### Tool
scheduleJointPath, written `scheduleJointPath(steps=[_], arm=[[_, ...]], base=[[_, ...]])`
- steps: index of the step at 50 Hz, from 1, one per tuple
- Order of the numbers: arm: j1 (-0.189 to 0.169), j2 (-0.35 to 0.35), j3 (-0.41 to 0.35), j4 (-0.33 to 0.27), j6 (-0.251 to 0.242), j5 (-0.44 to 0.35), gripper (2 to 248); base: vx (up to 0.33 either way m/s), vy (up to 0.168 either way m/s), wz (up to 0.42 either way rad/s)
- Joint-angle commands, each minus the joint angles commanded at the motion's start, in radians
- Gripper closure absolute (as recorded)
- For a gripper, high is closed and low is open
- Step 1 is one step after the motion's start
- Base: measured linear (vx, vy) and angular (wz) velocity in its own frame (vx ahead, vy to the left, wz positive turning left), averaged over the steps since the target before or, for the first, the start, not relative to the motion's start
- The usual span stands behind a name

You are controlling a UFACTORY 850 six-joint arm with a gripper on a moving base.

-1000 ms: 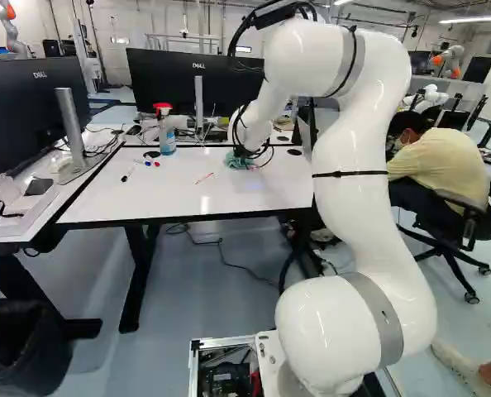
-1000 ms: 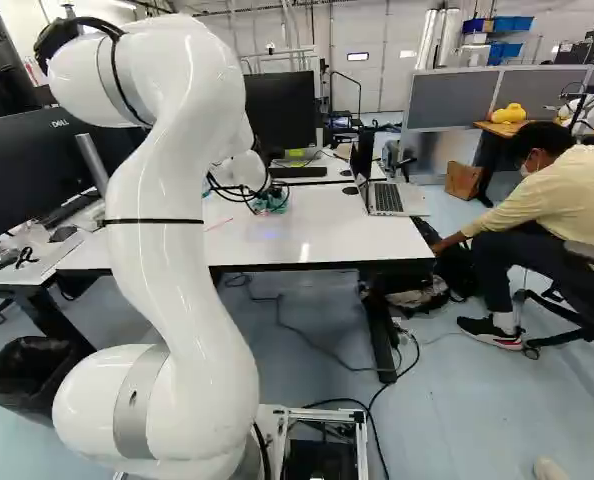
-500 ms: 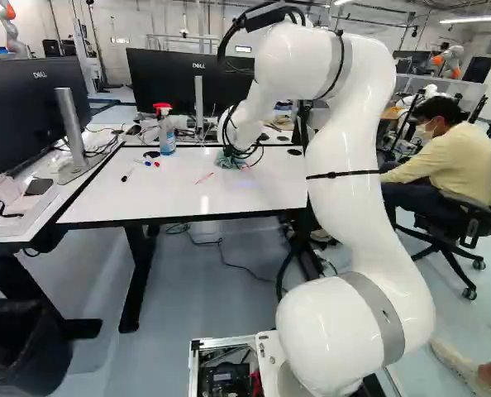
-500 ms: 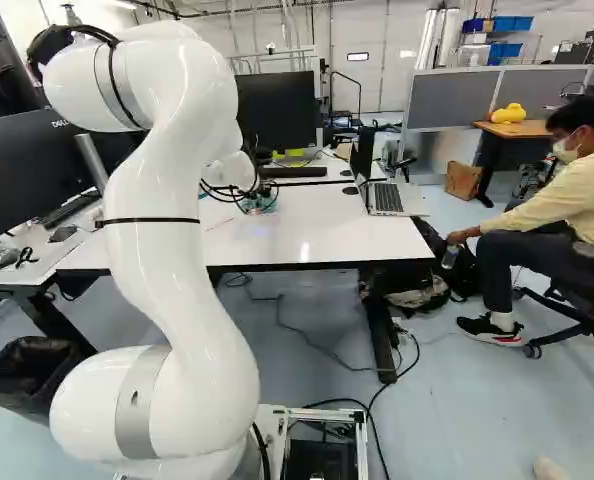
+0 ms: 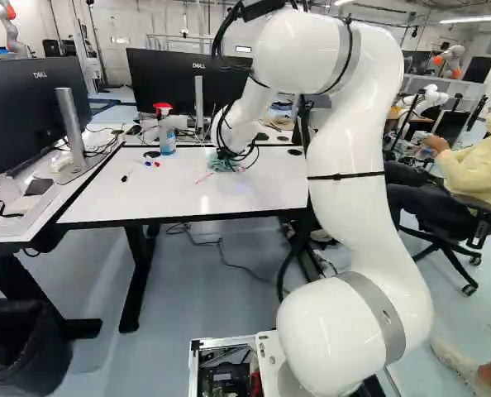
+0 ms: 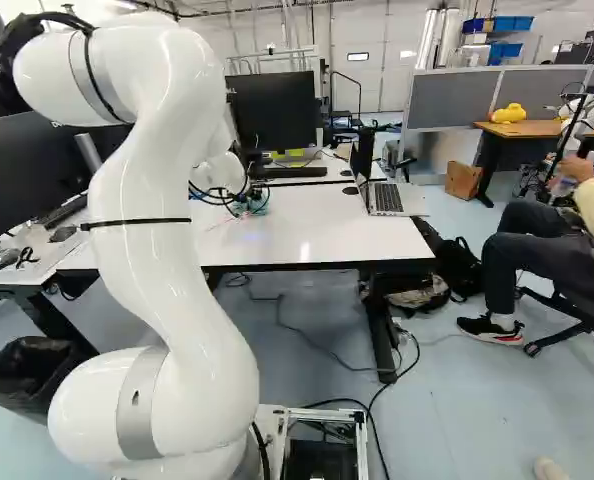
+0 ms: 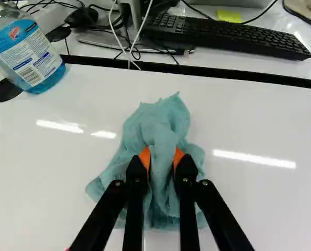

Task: Clean the table with the green towel

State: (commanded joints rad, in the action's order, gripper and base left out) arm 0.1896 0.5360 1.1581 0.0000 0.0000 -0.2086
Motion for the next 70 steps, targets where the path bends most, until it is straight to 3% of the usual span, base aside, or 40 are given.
scheduleJointPath(steps=[51, 70], arm=[[-0.127, -0.046, -0.061, 0.000, 0.000, 0.000, 185], [-0.150, 0.008, 0.010, 0.000, 0.000, 0.000, 185]], base=[[0.000, 0.000, 0.000], [0.000, 0.000, 0.000]])
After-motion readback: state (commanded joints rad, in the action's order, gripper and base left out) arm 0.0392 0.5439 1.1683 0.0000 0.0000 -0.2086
